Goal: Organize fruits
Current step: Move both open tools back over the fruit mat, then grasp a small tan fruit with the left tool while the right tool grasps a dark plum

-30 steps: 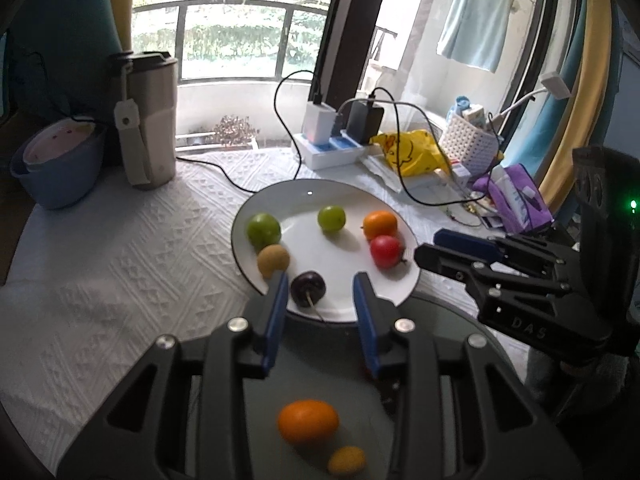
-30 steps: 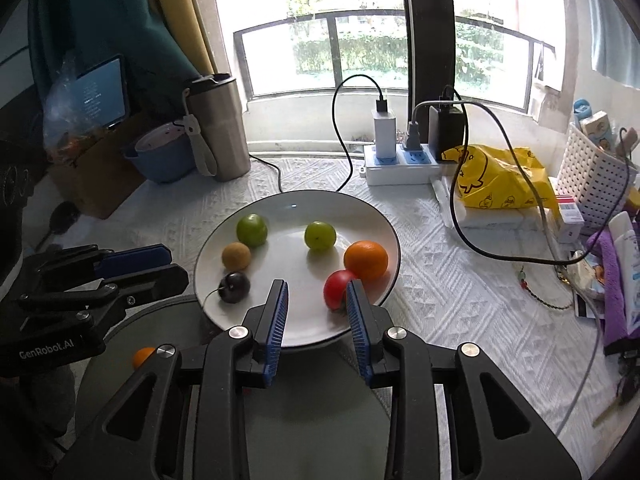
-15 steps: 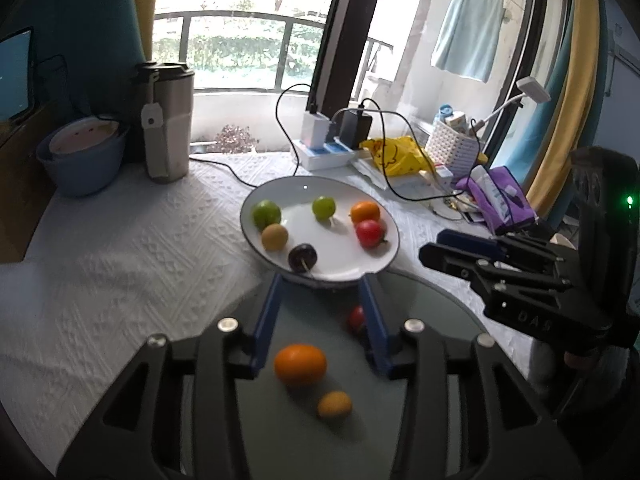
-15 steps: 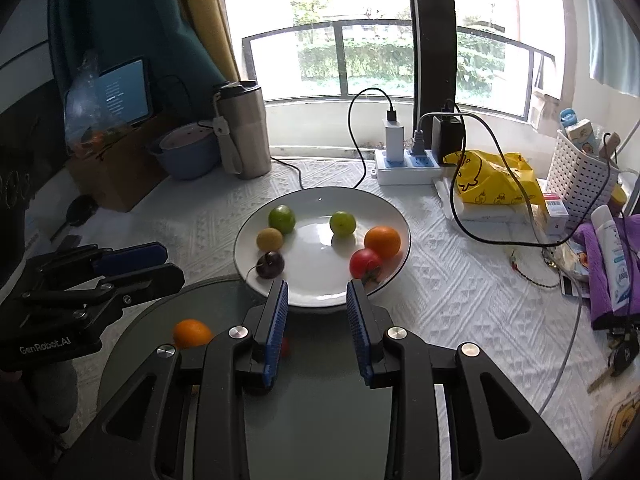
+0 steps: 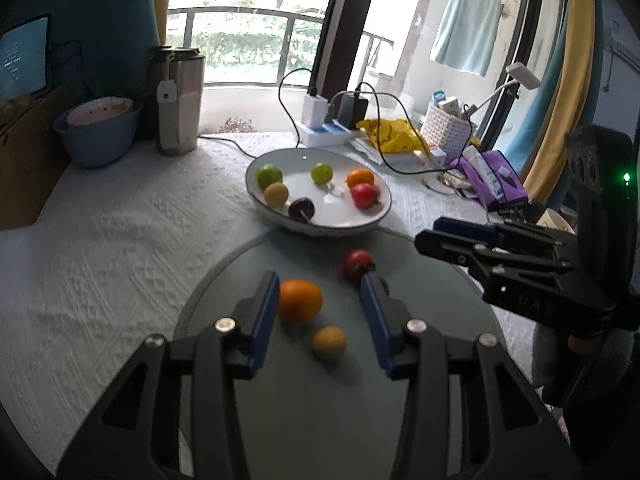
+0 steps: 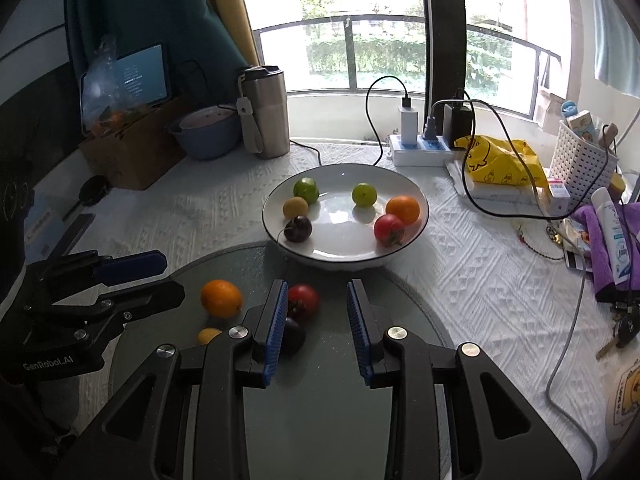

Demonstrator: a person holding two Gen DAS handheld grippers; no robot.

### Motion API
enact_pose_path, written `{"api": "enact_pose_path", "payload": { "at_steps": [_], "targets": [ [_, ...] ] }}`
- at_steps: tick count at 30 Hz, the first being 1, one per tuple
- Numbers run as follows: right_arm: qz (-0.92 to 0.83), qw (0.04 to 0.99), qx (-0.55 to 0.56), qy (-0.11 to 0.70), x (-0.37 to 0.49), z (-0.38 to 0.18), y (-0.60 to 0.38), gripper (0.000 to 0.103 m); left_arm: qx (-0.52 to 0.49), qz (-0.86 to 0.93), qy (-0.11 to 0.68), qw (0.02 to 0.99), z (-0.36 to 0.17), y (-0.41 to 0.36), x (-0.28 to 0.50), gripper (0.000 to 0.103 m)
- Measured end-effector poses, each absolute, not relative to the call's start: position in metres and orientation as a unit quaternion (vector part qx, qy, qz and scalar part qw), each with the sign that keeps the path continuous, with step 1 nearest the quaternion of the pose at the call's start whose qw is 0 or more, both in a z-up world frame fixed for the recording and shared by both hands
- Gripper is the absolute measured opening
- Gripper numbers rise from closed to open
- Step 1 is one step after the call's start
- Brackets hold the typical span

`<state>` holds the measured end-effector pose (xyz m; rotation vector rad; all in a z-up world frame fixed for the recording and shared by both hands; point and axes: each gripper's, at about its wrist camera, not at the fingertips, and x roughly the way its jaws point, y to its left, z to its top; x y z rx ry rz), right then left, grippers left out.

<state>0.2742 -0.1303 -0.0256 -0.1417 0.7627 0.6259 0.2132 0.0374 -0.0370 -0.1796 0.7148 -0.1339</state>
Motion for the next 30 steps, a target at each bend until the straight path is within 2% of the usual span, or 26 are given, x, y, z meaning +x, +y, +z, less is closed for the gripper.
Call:
{"api": "enact_pose_path", "payload": {
  "at_steps": [15, 30],
  "targets": [
    [0.327, 0.856, -0.066, 0.395, 0.267, -0.056, -0.124, 0.033, -0.091, -0.066, 0.391, 0.913, -0.074, 0.025, 0.208, 0.045],
    [0.337, 0.839, -0.062, 0.423, 0.278, -0.078, -0.114, 0.033, -0.078, -0.063, 0.417, 0.904, -0.088, 0.014, 0.223, 0.044]
  ]
}}
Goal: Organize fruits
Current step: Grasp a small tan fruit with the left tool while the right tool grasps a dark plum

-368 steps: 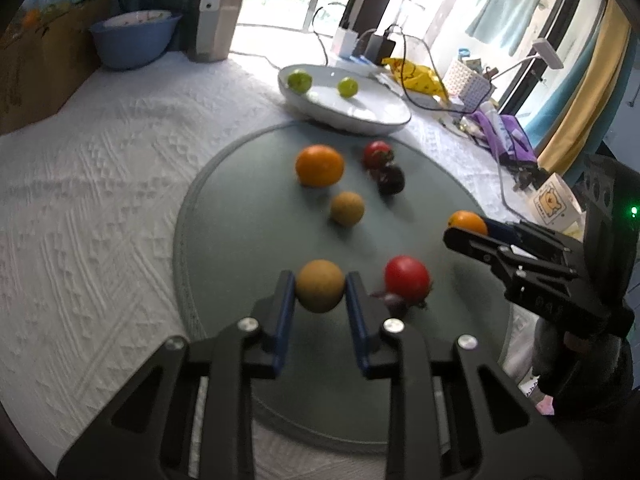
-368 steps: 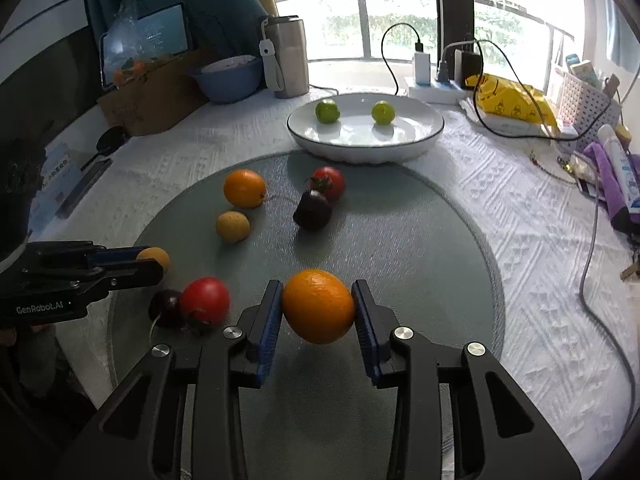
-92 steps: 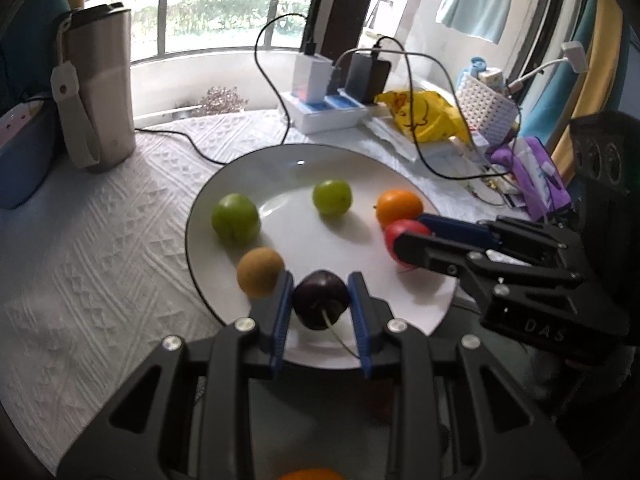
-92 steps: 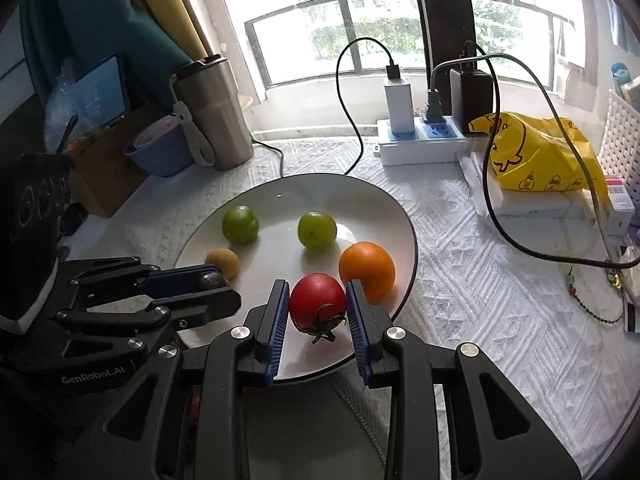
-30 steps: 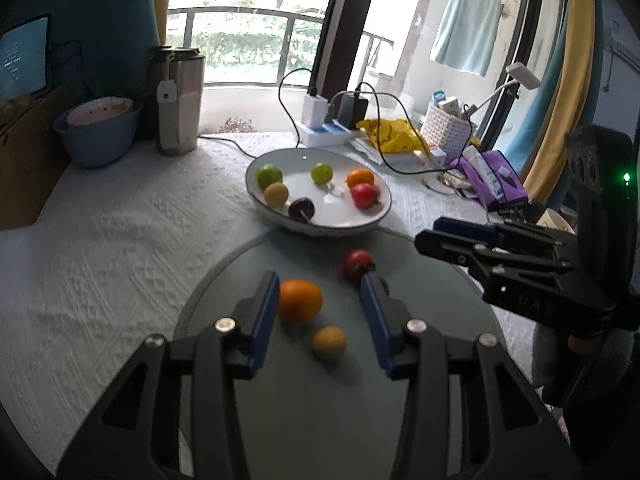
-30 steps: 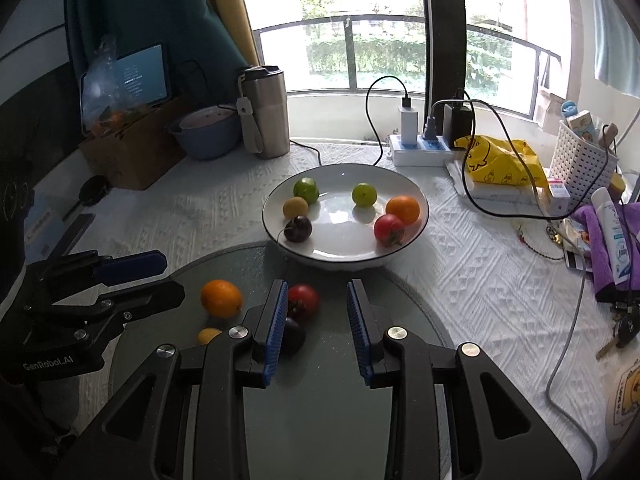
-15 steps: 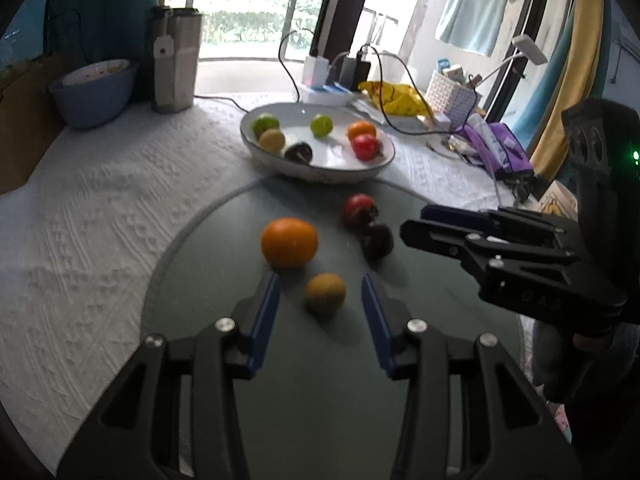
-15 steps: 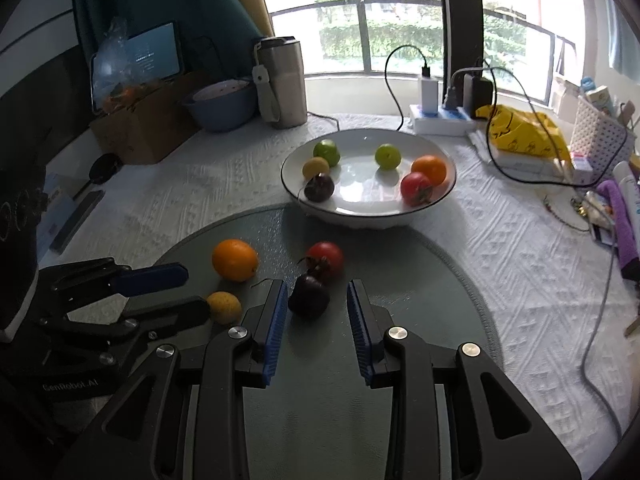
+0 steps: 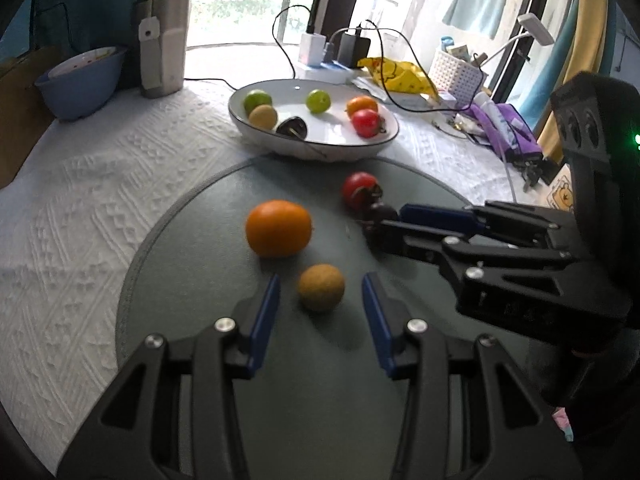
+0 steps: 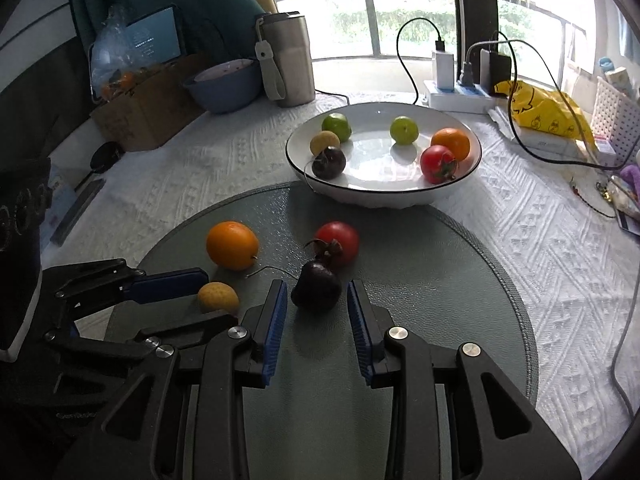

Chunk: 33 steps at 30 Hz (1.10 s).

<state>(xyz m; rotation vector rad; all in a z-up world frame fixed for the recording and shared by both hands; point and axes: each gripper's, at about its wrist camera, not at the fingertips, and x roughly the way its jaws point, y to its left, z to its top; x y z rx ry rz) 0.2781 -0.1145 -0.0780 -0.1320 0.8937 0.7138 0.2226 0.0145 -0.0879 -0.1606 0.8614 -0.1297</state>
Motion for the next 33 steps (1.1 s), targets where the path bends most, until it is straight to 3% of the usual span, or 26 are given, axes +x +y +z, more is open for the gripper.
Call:
{"api": "enact_pose_path", "payload": {
  "at_steps": [11, 18, 33],
  "targets": [
    [0.354, 0.829, -0.069, 0.427, 0.284, -0.081, -0.107, 0.033, -0.071, -0.070, 0.413, 0.905, -0.088, 0.012, 0.226, 0.043],
    [0.361, 0.831, -0.071, 0.416, 0.281, -0.077, -0.108, 0.028, -0.054, -0.060, 0.417, 0.905, -0.089, 0.009, 0.228, 0.026],
    [0.356, 0.848, -0.062, 0.388, 0.272, -0.055, -0.133, 0.028, -0.041, -0.069, 0.396, 0.915, -0.069, -0.005, 0.221, 0.026]
  ]
}}
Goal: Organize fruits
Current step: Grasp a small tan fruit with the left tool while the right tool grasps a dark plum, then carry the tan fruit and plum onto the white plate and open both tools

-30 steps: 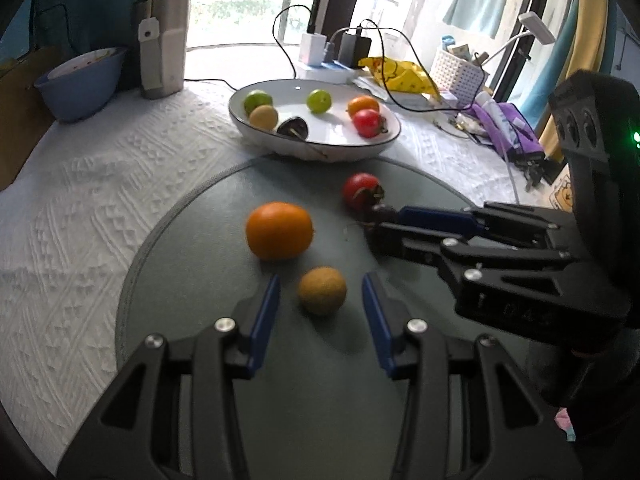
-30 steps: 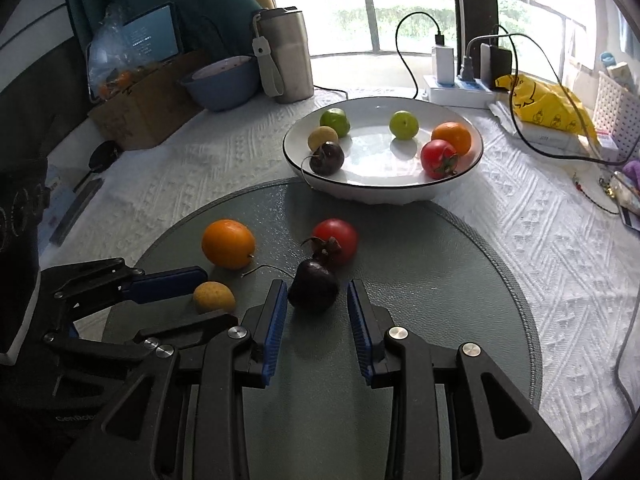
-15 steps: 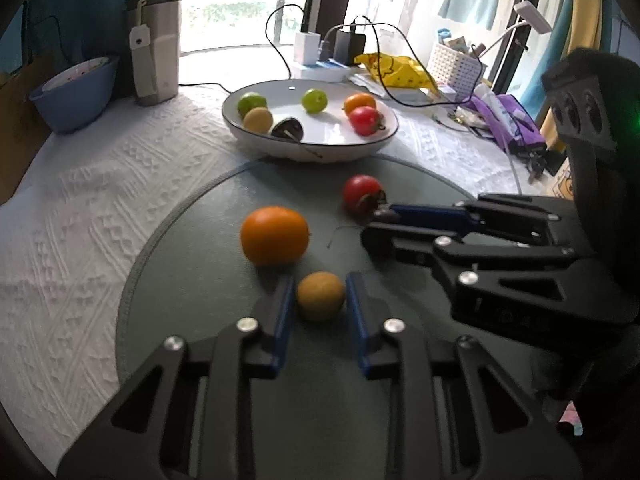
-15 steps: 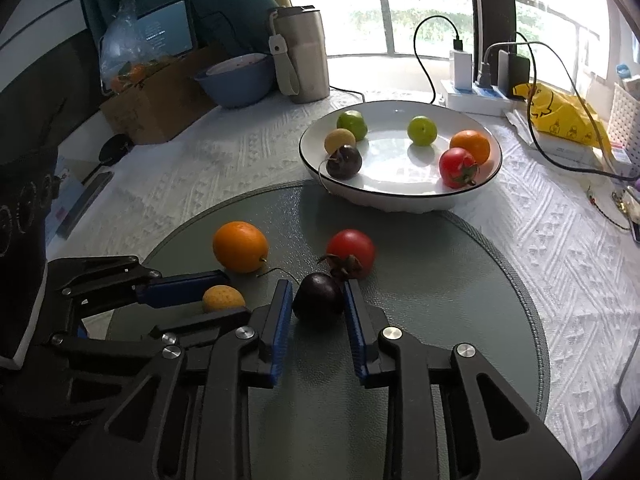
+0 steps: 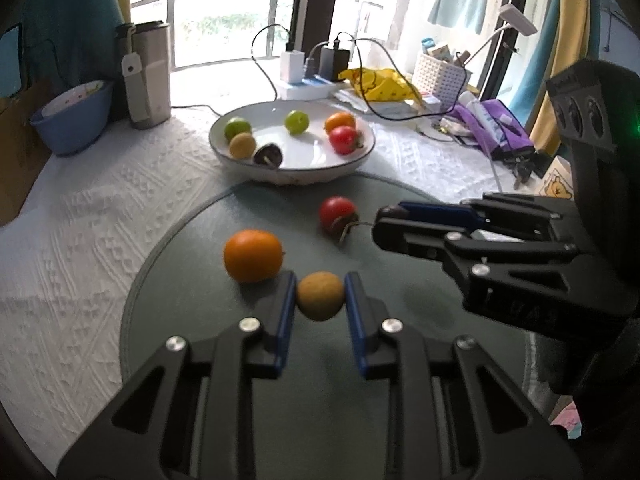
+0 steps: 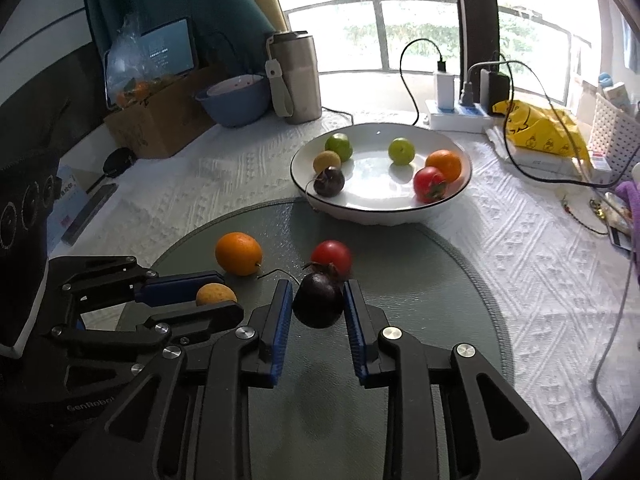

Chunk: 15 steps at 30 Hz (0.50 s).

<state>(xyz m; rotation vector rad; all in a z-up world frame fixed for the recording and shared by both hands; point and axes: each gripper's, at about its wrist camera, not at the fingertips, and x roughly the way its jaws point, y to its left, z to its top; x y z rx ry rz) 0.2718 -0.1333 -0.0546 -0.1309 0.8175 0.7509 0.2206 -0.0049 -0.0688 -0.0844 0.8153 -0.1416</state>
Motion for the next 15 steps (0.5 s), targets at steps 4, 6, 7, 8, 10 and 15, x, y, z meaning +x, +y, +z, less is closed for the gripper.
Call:
{"api": "enact_pose_path", "payload": {
  "at_steps": [4, 6, 7, 8, 10, 15],
  "targets": [
    [0.351, 0.854, -0.057, 0.380, 0.273, -0.047, -0.142, 0.028, -0.033, -0.072, 0.388, 0.918, -0.060, -0.010, 0.223, 0.026],
    [0.348, 0.857, -0.054, 0.376, 0.275, -0.043, -0.147, 0.028, -0.029, -0.073, 0.384, 0.920, -0.055, -0.012, 0.226, 0.026],
    [0.346, 0.859, -0.052, 0.374, 0.277, -0.041, -0.150, 0.028, -0.027, -0.073, 0.382, 0.921, -0.053, -0.013, 0.226, 0.026],
    [0.345, 0.860, -0.050, 0.372, 0.278, -0.039, -0.153, 0.028, -0.025, -0.074, 0.380, 0.922, -0.051, -0.013, 0.228, 0.026],
    [0.343, 0.862, -0.048, 0.369, 0.281, -0.036, -0.156, 0.028, -0.022, -0.075, 0.377, 0.923, -0.047, -0.015, 0.231, 0.026],
    [0.339, 0.867, -0.043, 0.362, 0.291, -0.029, -0.164, 0.028, -0.015, -0.075, 0.372, 0.925, -0.040, -0.018, 0.242, 0.026]
  ]
}}
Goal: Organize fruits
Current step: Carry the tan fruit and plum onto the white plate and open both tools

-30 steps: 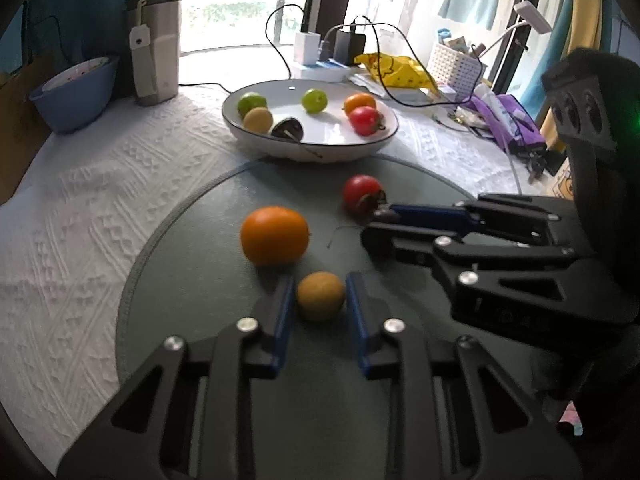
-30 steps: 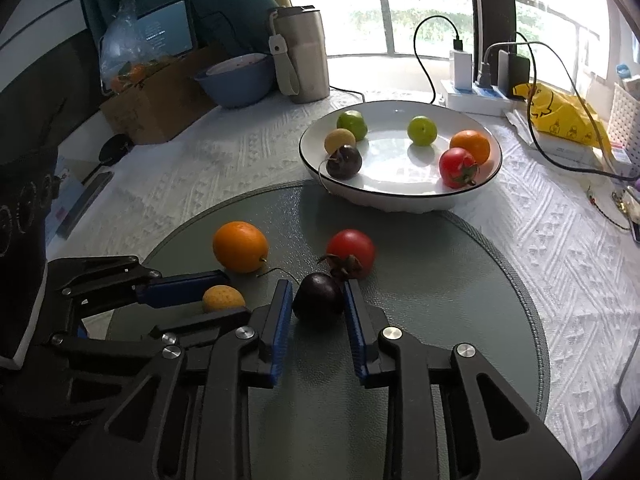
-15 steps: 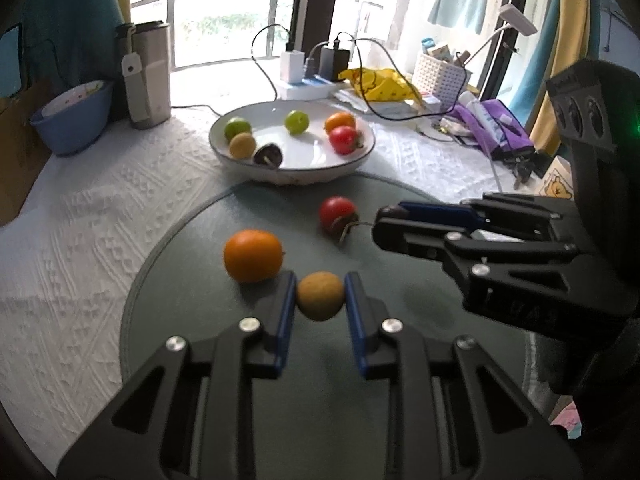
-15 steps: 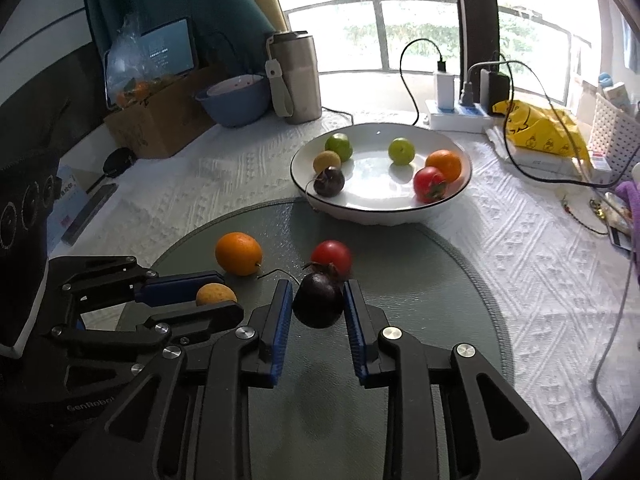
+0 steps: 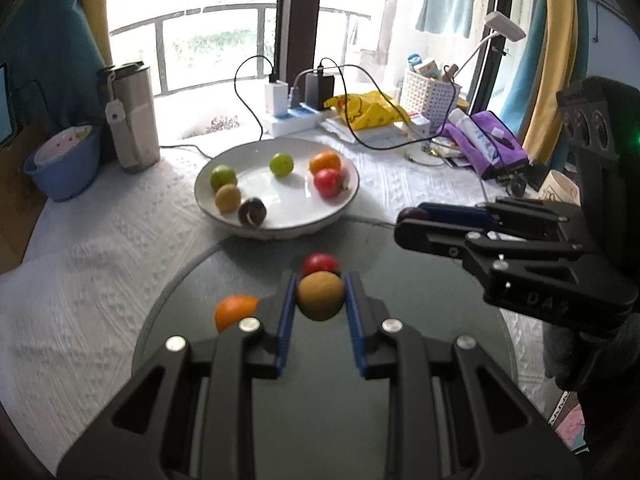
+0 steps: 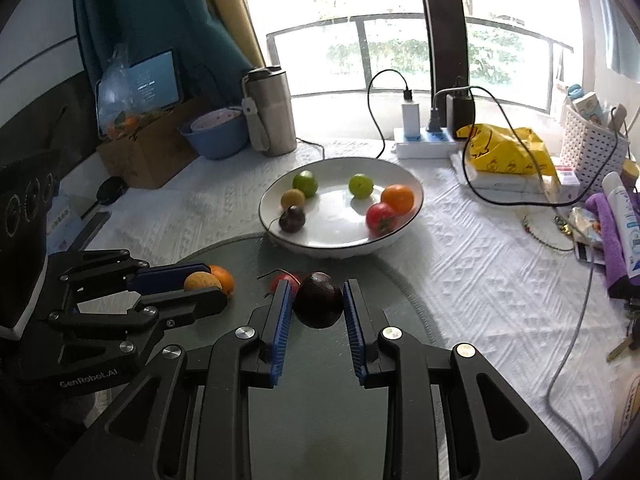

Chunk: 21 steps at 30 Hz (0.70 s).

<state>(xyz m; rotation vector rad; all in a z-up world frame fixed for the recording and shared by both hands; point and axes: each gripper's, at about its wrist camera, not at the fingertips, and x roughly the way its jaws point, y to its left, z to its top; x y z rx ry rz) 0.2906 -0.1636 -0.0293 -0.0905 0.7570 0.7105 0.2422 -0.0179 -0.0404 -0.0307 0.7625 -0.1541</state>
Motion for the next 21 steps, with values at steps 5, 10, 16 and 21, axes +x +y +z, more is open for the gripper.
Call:
{"api": "enact_pose_path", "payload": {
  "at_steps": [5, 10, 16, 21],
  "targets": [
    [0.341, 0.869, -0.041, 0.356, 0.302, -0.024, -0.165, 0.028, -0.009, -0.076, 0.365, 0.928, -0.034, -0.019, 0.255, 0.026],
    [0.342, 0.870, -0.040, 0.354, 0.313, -0.022, -0.163, 0.028, -0.007, -0.078, 0.362, 0.929, -0.031, -0.016, 0.269, 0.026],
    [0.346, 0.867, -0.039, 0.356, 0.328, -0.024, -0.156, 0.028, -0.004, -0.085, 0.360, 0.929, -0.030, -0.012, 0.284, 0.026],
    [0.349, 0.864, -0.042, 0.360, 0.341, -0.029, -0.146, 0.028, -0.007, -0.086, 0.360, 0.929, -0.030, -0.005, 0.298, 0.026]
  ]
}}
